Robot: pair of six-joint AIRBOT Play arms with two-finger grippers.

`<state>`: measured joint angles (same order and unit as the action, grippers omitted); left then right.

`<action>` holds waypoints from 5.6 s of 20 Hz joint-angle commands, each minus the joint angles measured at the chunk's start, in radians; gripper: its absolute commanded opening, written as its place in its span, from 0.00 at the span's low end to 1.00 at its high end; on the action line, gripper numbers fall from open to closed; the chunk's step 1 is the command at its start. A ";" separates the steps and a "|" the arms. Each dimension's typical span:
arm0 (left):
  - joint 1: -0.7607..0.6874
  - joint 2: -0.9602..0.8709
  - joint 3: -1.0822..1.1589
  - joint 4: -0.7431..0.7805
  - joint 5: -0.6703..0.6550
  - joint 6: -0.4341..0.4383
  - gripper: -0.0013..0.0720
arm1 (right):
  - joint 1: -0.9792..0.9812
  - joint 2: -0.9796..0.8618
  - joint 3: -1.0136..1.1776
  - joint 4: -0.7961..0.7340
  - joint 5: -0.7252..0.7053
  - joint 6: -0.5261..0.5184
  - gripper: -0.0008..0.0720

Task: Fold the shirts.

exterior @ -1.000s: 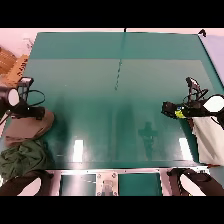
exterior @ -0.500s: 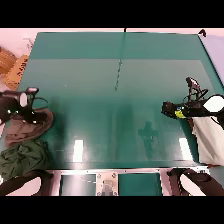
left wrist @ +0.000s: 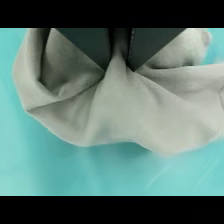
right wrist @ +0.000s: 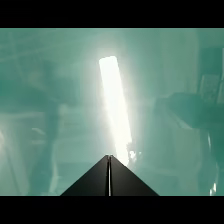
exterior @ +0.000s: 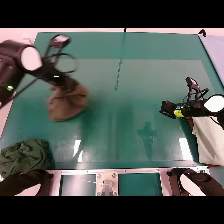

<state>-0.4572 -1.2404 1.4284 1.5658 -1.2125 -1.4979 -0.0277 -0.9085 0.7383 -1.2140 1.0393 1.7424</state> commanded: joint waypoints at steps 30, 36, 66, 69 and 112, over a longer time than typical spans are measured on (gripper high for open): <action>0.256 -0.380 -0.317 -0.815 0.338 0.307 0.05 | 0.132 -0.805 0.544 0.422 -0.040 -0.393 0.59; 0.332 -0.221 -0.317 -0.586 0.253 0.179 0.05 | 0.040 -0.767 0.589 0.414 0.082 -0.408 0.04; 0.533 0.249 -0.305 -0.639 0.128 0.290 0.05 | -0.276 -0.048 0.313 0.395 0.036 -0.472 0.04; 0.533 0.027 -0.419 -0.688 0.285 0.328 0.05 | -0.202 -0.319 0.220 0.396 -0.111 -0.498 0.04; 0.590 -0.136 -0.586 -0.721 0.135 0.441 0.05 | -0.460 -0.484 -0.069 0.369 0.088 -0.524 0.04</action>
<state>0.1204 -1.3762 0.8055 0.8314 -1.0161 -1.0588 -0.4900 -1.3941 0.6609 -0.8639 1.1191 1.2171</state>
